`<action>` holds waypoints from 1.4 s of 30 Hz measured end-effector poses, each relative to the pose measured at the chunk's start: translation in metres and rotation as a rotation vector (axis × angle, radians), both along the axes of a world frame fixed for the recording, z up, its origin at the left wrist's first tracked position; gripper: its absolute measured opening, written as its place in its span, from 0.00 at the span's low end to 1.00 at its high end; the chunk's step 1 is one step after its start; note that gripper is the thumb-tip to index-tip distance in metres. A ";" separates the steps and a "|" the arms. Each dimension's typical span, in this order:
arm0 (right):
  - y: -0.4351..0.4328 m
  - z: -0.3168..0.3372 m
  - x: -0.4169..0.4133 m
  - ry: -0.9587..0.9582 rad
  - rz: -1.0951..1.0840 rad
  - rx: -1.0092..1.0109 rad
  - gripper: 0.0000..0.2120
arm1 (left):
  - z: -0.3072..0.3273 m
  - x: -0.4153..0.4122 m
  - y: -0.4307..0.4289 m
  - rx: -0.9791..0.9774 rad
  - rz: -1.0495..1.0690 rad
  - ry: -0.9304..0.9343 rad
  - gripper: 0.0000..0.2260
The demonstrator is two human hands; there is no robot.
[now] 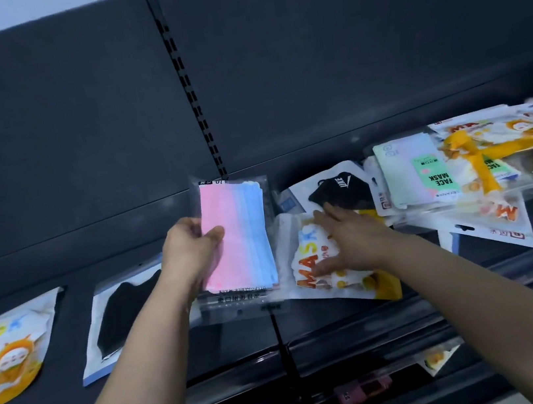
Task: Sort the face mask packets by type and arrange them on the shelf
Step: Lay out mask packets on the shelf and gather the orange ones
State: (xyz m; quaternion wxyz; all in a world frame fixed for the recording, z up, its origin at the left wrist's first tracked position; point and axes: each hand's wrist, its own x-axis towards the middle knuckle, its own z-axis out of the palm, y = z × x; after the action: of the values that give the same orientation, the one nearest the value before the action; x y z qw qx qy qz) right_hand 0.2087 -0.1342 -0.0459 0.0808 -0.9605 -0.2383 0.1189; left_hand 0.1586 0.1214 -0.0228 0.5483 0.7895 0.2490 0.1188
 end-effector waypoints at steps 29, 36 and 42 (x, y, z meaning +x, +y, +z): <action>-0.047 0.037 0.016 0.148 -0.681 1.139 0.10 | 0.000 0.015 -0.053 0.077 -0.040 0.044 0.19; 0.012 0.027 0.010 0.311 -0.488 1.166 0.13 | 0.016 -0.010 -0.070 -0.370 -0.263 0.020 0.11; 0.058 0.012 0.005 -0.024 -0.167 0.529 0.16 | 0.015 -0.041 -0.022 -0.210 0.063 -0.029 0.06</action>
State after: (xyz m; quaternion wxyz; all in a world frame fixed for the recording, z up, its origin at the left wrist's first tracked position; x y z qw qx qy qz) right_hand 0.2139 -0.0766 -0.0335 0.3357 -0.9236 -0.1822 0.0338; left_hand 0.1180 0.0989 -0.0073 0.6274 0.7177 0.2770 0.1207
